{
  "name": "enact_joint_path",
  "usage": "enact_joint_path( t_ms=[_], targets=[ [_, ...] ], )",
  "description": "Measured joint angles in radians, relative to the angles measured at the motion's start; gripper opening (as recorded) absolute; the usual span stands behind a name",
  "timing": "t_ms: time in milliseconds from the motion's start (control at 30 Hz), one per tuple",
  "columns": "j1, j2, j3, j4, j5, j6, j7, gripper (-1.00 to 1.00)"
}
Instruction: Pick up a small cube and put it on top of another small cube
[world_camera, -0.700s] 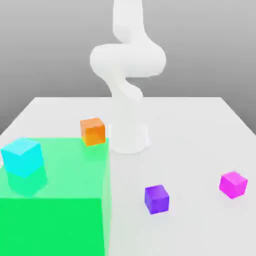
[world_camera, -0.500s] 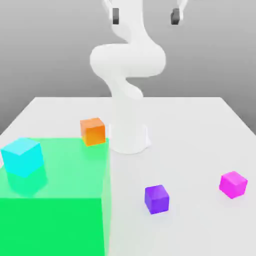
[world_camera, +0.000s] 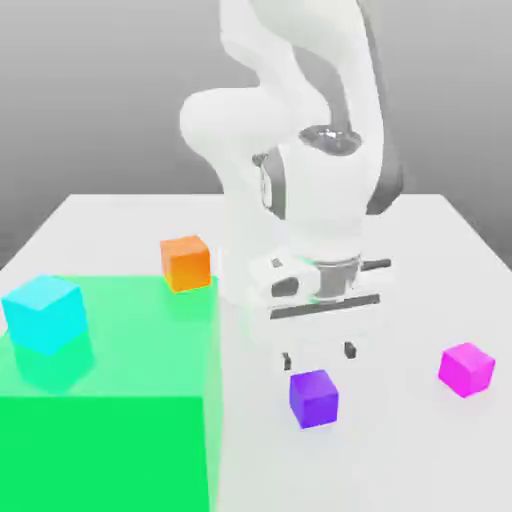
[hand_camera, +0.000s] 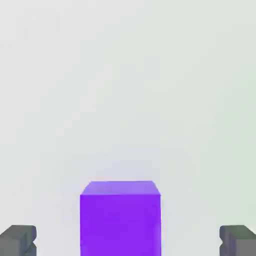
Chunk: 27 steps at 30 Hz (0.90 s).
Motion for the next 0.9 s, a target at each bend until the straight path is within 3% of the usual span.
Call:
enact_joint_path(
  t_ms=[133,167,400,667,900],
  targets=[
    [0.045,0.146,-0.056,0.022,-0.046,0.120,0.033,0.00],
    [0.056,0.178,-0.068,0.027,-0.050,0.146,0.037,-1.00],
    [0.057,0.183,-0.070,0.028,-0.056,0.151,0.041,-1.00],
    [0.043,-0.061,-0.034,-0.010,0.026,-0.056,-0.004,-1.00],
    [-0.010,-0.105,-0.072,0.201,-0.151,-0.243,0.212,-1.00]
  ],
)
